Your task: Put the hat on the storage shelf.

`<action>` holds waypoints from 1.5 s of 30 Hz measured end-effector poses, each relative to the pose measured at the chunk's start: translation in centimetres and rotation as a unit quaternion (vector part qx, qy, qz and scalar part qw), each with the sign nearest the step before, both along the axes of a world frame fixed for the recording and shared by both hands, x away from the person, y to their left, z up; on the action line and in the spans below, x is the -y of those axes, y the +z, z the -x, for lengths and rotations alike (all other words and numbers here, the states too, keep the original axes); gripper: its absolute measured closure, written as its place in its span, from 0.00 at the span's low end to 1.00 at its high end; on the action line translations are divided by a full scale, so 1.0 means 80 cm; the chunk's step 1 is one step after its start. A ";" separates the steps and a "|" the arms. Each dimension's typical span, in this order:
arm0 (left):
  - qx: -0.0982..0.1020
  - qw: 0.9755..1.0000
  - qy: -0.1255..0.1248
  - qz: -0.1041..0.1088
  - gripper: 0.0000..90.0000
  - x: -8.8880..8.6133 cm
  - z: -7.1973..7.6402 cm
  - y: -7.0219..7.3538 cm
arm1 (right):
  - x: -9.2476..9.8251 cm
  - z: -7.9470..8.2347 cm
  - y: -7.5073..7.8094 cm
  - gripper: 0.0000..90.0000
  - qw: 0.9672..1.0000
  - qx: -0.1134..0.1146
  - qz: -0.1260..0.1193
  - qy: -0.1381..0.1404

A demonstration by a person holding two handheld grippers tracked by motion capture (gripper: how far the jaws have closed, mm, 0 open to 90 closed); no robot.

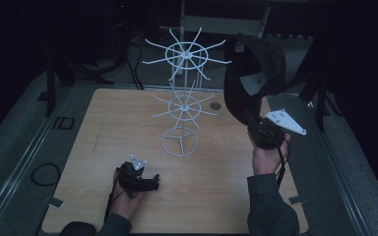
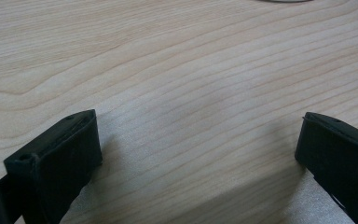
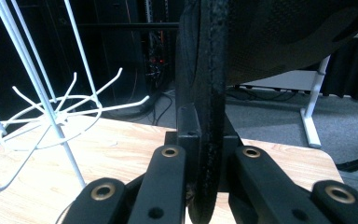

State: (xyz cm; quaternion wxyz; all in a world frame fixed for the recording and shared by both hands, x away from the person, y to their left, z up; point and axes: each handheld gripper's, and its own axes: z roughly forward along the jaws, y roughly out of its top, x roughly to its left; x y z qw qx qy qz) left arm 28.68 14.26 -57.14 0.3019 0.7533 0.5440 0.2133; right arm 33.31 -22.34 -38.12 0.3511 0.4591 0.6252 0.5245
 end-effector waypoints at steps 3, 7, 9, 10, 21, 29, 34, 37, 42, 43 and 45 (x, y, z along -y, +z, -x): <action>0.000 1.000 0.000 0.000 0.00 0.000 0.000 0.000 | -0.001 0.000 0.001 0.96 1.000 0.003 0.002 0.003; 0.000 1.000 0.000 0.000 0.00 0.000 0.000 0.000 | -0.003 -0.001 0.002 0.96 1.000 0.006 0.004 0.005; 0.000 1.000 0.000 0.000 0.00 0.000 0.000 0.000 | -0.004 -0.001 0.002 0.96 1.000 0.007 0.006 0.006; 0.000 1.000 0.000 0.000 0.00 0.000 0.000 0.000 | -0.005 -0.002 0.003 0.96 1.000 0.007 0.008 0.007; 0.000 1.000 -0.001 0.001 0.00 0.000 0.000 0.000 | -0.010 -0.002 0.003 0.96 1.000 0.010 0.008 0.012; 0.000 1.000 -0.001 0.001 0.00 0.000 0.000 0.000 | -0.015 0.000 0.004 0.96 1.000 0.015 0.014 0.018; 0.000 1.000 -0.001 0.001 0.00 0.000 0.000 0.000 | -0.020 0.002 0.003 0.96 0.999 0.018 0.022 0.021; 0.000 1.000 -0.001 0.001 0.00 0.001 0.000 0.000 | -0.021 0.003 0.002 0.96 0.999 0.019 0.025 0.022; 0.000 1.000 -0.001 0.001 0.00 0.001 0.000 0.000 | -0.023 0.003 0.000 0.96 0.999 0.020 0.034 0.027; 0.000 1.000 -0.001 0.001 0.00 0.001 0.000 0.000 | -0.023 0.003 0.000 0.96 0.999 0.021 0.036 0.028; 0.000 1.000 -0.001 0.001 0.00 0.001 0.000 0.000 | -0.026 0.004 -0.001 0.96 0.998 0.022 0.044 0.027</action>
